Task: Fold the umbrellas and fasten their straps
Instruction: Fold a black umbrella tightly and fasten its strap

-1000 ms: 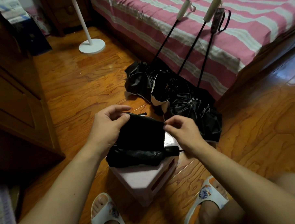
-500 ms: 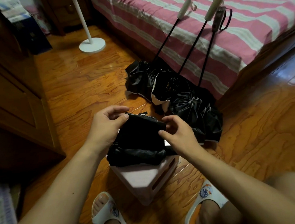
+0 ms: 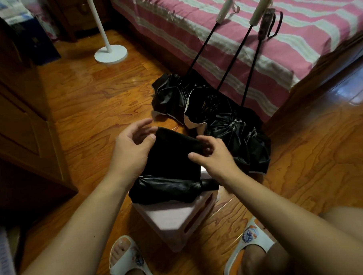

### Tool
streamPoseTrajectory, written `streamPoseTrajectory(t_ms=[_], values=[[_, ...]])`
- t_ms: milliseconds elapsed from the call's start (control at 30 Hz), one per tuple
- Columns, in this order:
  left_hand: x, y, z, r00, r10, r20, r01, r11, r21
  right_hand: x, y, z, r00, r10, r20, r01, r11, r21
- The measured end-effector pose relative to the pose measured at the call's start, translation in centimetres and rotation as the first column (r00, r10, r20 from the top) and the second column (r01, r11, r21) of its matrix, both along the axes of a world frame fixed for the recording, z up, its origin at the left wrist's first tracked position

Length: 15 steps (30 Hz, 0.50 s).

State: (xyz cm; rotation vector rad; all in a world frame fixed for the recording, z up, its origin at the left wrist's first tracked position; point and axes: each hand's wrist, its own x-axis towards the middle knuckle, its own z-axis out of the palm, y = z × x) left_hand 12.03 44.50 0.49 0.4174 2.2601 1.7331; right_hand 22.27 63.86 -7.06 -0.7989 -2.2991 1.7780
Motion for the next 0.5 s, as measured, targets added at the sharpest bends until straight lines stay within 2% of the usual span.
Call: streamPoseTrajectory(t_ms=[67,133,200,233,267,300,333,367,400,500], values=[[-0.2,-0.3,0.2,1.000,0.012,-0.009,-0.012,1.000,-0.010,-1.6,0.9,-0.6,0.995,0.084,0.054,-0.084,0.996,-0.008],[-0.2,-0.9,0.2,0.999,-0.006,-0.041,0.002,0.997,-0.080,-3.9,1.9,-1.8,0.996,0.059,0.071,-0.051,0.992,-0.113],[-0.1,-2.0,-0.4,0.993,-0.066,-0.099,0.041,0.970,-0.240,-6.6,2.6,-3.8,0.992,-0.046,0.116,0.061,0.989,-0.131],[0.0,-2.6,-0.9,0.985,-0.133,-0.109,0.083,0.922,-0.377,-7.7,2.8,-4.9,0.986,-0.095,0.140,0.106,0.992,-0.072],[0.0,-3.3,-1.8,0.972,-0.218,-0.088,0.136,0.826,-0.547,-8.6,2.9,-5.8,0.979,-0.116,0.165,0.113,0.993,0.023],[0.0,-4.1,-2.7,0.954,-0.297,-0.035,0.187,0.685,-0.704,-9.1,2.9,-6.6,0.975,-0.105,0.196,0.081,0.988,0.129],[-0.1,-4.8,-3.4,0.939,-0.339,0.048,0.237,0.543,-0.805,-9.3,2.8,-7.1,0.968,-0.088,0.234,0.031,0.971,0.238],[-0.2,-5.4,-4.0,0.933,-0.337,0.130,0.280,0.449,-0.849,-9.2,2.9,-7.3,0.959,-0.090,0.270,-0.006,0.942,0.336],[-0.4,-5.9,-4.2,0.933,-0.307,0.189,0.311,0.422,-0.851,-8.8,3.0,-7.1,0.951,-0.116,0.286,-0.015,0.908,0.419],[-1.1,-6.8,-4.8,0.951,-0.216,0.223,0.306,0.534,-0.788,-5.8,2.8,-5.6,0.956,-0.159,0.245,-0.001,0.839,0.545]])
